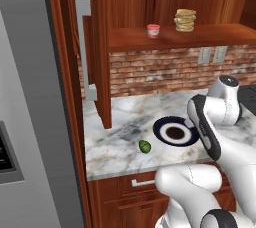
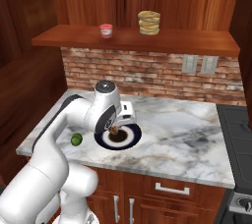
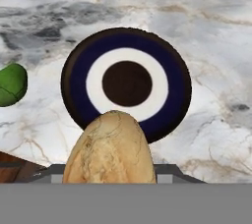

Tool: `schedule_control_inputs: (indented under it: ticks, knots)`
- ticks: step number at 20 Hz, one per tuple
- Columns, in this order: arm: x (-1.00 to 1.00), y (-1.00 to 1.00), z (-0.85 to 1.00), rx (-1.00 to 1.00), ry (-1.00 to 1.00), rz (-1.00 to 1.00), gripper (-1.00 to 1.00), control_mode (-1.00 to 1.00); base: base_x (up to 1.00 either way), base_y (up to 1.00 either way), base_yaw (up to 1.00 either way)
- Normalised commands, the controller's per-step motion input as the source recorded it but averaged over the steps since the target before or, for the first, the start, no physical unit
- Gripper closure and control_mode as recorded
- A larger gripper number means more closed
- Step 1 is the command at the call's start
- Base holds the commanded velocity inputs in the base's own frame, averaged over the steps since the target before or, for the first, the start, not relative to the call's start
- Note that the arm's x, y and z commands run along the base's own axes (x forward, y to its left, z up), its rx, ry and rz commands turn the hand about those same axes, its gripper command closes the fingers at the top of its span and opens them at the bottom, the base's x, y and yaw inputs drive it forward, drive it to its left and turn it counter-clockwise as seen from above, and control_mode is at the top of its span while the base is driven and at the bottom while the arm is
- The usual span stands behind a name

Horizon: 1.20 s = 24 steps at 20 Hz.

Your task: Pick the avocado and bread from the counter and place them on the plate. Then pick the jam from the cabinet and place it next to the plate. Lastly close the cabinet door.

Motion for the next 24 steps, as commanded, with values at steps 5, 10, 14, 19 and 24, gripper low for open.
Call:
schedule_control_inputs:
  ticks: [5, 10, 14, 19, 24]
  knots:
    - [0.13, 0.05, -0.07, 0.00, 0.03, 0.00, 1.00, -1.00, 0.00, 0.00, 0.00]
    - [0.09, 0.17, -0.25, 0.00, 0.10, 0.00, 1.00, -1.00, 0.00, 0.00, 0.00]
    - [0.11, 0.09, -0.30, 0.00, 0.08, 0.00, 1.00, -1.00, 0.00, 0.00, 0.00]
    - [0.17, 0.00, -0.15, 0.00, 0.01, 0.00, 1.00, -1.00, 0.00, 0.00, 0.00]
    - [0.21, 0.00, -0.14, 0.00, 0.00, 0.00, 1.00, -1.00, 0.00, 0.00, 0.00]
